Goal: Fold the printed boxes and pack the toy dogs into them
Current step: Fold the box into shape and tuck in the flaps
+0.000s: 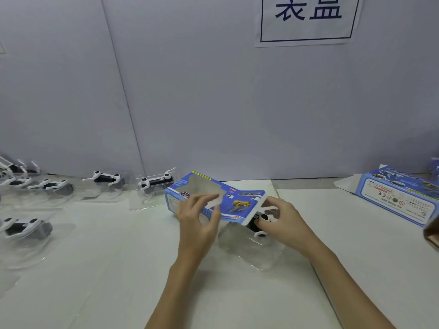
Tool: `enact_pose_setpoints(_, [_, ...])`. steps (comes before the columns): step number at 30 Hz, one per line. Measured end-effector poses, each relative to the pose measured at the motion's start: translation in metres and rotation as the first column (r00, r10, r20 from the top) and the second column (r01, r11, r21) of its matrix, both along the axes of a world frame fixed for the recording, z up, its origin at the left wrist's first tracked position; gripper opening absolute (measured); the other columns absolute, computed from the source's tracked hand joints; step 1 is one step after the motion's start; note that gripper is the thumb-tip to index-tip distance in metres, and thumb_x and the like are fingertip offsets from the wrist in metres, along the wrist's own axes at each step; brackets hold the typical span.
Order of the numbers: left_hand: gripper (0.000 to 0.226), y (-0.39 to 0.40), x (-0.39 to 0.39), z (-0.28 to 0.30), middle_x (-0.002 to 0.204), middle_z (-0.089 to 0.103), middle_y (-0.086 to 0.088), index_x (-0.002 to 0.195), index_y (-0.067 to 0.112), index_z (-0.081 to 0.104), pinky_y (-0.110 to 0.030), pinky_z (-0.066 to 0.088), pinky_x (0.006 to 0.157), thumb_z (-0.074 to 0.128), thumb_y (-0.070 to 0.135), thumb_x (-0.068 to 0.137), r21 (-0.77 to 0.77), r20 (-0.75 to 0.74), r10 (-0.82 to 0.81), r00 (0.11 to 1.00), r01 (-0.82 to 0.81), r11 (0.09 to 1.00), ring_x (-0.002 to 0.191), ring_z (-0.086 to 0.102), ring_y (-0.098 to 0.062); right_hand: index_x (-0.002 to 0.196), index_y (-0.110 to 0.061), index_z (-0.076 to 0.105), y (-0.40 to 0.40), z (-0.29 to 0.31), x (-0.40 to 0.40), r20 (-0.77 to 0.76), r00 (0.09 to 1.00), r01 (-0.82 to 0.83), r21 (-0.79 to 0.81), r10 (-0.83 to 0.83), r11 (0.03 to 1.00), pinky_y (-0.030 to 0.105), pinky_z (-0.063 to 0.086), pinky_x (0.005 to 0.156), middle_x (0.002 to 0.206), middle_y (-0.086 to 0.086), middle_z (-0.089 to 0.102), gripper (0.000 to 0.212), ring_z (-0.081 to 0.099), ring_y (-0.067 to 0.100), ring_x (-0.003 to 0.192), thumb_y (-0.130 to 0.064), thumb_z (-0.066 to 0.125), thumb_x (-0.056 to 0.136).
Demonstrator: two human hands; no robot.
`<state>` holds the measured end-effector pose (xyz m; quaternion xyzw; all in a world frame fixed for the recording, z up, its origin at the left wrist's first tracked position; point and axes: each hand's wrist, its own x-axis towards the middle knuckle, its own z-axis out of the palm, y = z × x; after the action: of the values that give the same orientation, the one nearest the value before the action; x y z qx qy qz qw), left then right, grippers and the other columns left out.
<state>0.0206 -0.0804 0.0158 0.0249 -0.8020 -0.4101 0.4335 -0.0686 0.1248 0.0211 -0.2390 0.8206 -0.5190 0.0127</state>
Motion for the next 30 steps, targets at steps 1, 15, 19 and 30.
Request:
enact_pose_setpoints(1, [0.041, 0.005, 0.0, -0.002, 0.111, 0.066, 0.007, 0.114, 0.024, 0.078, -0.049, 0.042, 0.105, 0.056, 0.049, 0.089, -0.049, 0.028, -0.022, 0.999, 0.023, 0.999, 0.114, 0.056, -0.02, 0.135, -0.032, 0.059, -0.003, -0.002, 0.0, 0.0, 1.0, 0.015, -0.005, -0.015, 1.0, 0.03, 0.051, 0.096, 0.134, -0.005, 0.058, 0.052, 0.059, 0.014, 0.12, -0.014, 0.073, 0.088])
enact_pose_setpoints(15, [0.087, 0.02, -0.002, -0.014, 0.156, 0.039, 0.001, 0.137, 0.035, 0.059, -0.064, 0.012, 0.122, 0.055, 0.09, 0.07, -0.499, 0.228, 0.117, 0.967, 0.013, 0.866, 0.154, 0.024, -0.023, 0.134, -0.021, 0.058, -0.006, -0.014, -0.012, 0.358, 0.934, 0.093, -0.28, 0.014, 0.956, 0.024, 0.049, 0.08, 0.128, 0.012, 0.065, 0.076, 0.058, 0.022, 0.127, 0.026, 0.038, 0.077])
enact_pose_setpoints(19, [0.112, 0.015, 0.0, -0.015, 0.167, 0.022, -0.002, 0.156, 0.038, 0.036, -0.049, 0.013, 0.125, 0.04, 0.1, 0.062, -0.457, 0.392, 0.191, 0.9, 0.01, 0.889, 0.159, 0.006, -0.023, 0.136, -0.024, 0.053, -0.003, -0.022, -0.013, 0.29, 0.955, -0.016, -0.145, 0.058, 0.989, 0.013, 0.05, 0.071, 0.13, 0.007, 0.065, 0.065, 0.061, 0.015, 0.122, 0.018, 0.047, 0.087])
enact_pose_setpoints(30, [0.059, -0.002, -0.001, -0.011, 0.127, 0.068, 0.004, 0.129, 0.015, 0.066, -0.032, 0.033, 0.089, 0.071, -0.004, 0.074, -0.269, 0.248, 0.166, 0.954, -0.096, 0.958, 0.123, 0.06, -0.024, 0.128, -0.029, 0.058, -0.02, -0.036, -0.005, 0.036, 0.999, -0.017, 0.057, 0.014, 0.998, 0.022, 0.048, 0.094, 0.131, -0.008, 0.065, 0.035, 0.06, 0.007, 0.121, -0.017, 0.066, 0.096])
